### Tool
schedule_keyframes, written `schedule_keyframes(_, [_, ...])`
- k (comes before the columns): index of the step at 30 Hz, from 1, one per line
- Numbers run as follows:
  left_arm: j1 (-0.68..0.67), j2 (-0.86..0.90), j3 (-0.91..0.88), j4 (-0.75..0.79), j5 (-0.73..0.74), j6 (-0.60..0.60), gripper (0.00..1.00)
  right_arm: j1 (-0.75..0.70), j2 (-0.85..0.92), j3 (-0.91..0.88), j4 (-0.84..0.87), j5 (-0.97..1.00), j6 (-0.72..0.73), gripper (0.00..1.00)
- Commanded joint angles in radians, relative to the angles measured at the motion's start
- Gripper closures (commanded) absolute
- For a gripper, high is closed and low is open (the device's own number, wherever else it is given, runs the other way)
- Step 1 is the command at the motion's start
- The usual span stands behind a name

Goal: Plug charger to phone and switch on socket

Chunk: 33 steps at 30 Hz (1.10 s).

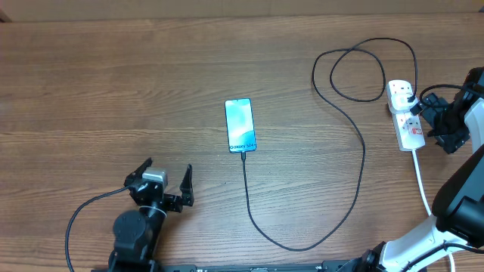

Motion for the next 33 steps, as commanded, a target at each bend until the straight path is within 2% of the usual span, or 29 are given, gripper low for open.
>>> schedule_keyframes(1, [0.010, -0.084, -0.003, -0.005, -0.025, 0.088, 0.01, -0.004, -0.031, 0.022, 0.003, -0.001, -0.007, 0.00])
schedule_keyframes(10, [0.080, -0.104, -0.003, -0.007, -0.049, 0.119, 0.00, -0.004, -0.031, 0.022, 0.003, -0.001, -0.008, 0.00])
schedule_keyframes(33, [0.070, -0.102, -0.003, -0.005, -0.039, 0.118, 0.01, -0.004, -0.031, 0.022, 0.004, -0.001, -0.008, 0.00])
